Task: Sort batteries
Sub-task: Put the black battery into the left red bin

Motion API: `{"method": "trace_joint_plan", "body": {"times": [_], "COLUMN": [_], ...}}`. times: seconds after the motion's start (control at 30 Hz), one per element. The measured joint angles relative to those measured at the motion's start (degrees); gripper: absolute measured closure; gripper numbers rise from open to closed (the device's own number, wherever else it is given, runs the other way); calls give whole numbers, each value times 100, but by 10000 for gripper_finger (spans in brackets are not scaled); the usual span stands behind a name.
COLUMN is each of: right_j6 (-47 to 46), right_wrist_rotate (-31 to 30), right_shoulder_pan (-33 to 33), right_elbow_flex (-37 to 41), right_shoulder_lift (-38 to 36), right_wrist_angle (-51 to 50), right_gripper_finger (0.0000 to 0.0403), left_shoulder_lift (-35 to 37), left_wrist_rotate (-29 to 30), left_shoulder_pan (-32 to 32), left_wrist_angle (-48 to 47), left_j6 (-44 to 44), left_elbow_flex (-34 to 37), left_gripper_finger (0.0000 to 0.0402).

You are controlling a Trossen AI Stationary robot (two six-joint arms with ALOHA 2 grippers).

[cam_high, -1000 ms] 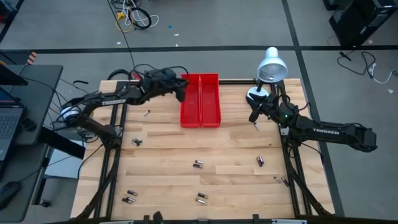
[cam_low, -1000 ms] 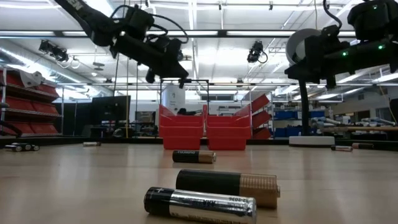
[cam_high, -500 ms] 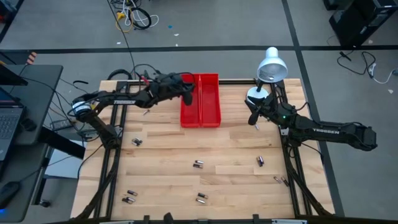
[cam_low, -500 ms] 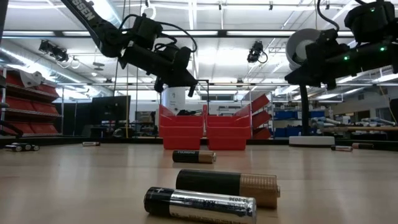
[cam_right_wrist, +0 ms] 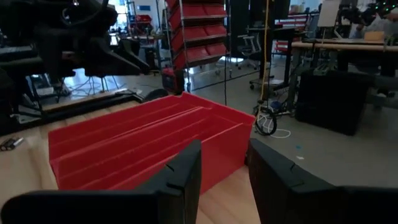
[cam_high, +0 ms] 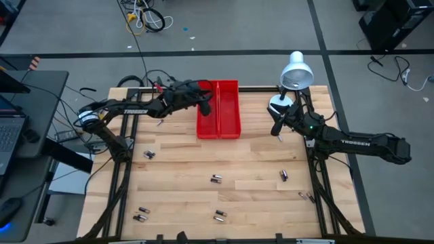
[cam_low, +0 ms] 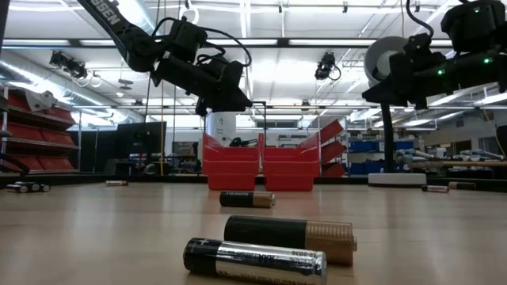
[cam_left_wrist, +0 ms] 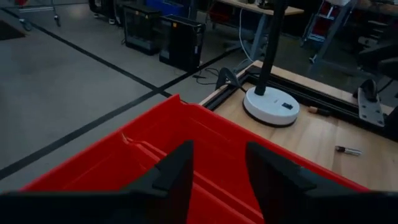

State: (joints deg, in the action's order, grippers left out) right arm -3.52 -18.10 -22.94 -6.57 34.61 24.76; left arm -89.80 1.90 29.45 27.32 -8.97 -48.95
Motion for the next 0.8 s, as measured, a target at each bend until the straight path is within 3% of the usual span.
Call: {"method": "trace_joint_plan", "body": {"times": [0.2, 0.4, 0.53, 0.8], "right_j6": [185, 364, 373, 333], "right_wrist_rotate": [0, -6, -10, -19], "right_shoulder_pan": [-6, -15, -15, -15], "right_elbow_flex": [2, 2, 2, 2], "right_shoulder_lift": [0, 0, -1, -2], "right_wrist_angle": [-52, -86, -78, -91], "right_gripper_finger": [286, 286, 286, 286], "left_shoulder_lift": [642, 1659, 2096, 2325], "left_wrist_rotate": [-151, 69, 618, 434], "left_shoulder_pan": [-109, -550, -980, -1578], "left_wrist_angle": [-560, -1891, -3241, -6669], "left_j6": [-22, -103, -849, -3119], "left_elbow_flex": [2, 0, -7, -2], "left_gripper_finger": [231, 240, 241, 241]}}
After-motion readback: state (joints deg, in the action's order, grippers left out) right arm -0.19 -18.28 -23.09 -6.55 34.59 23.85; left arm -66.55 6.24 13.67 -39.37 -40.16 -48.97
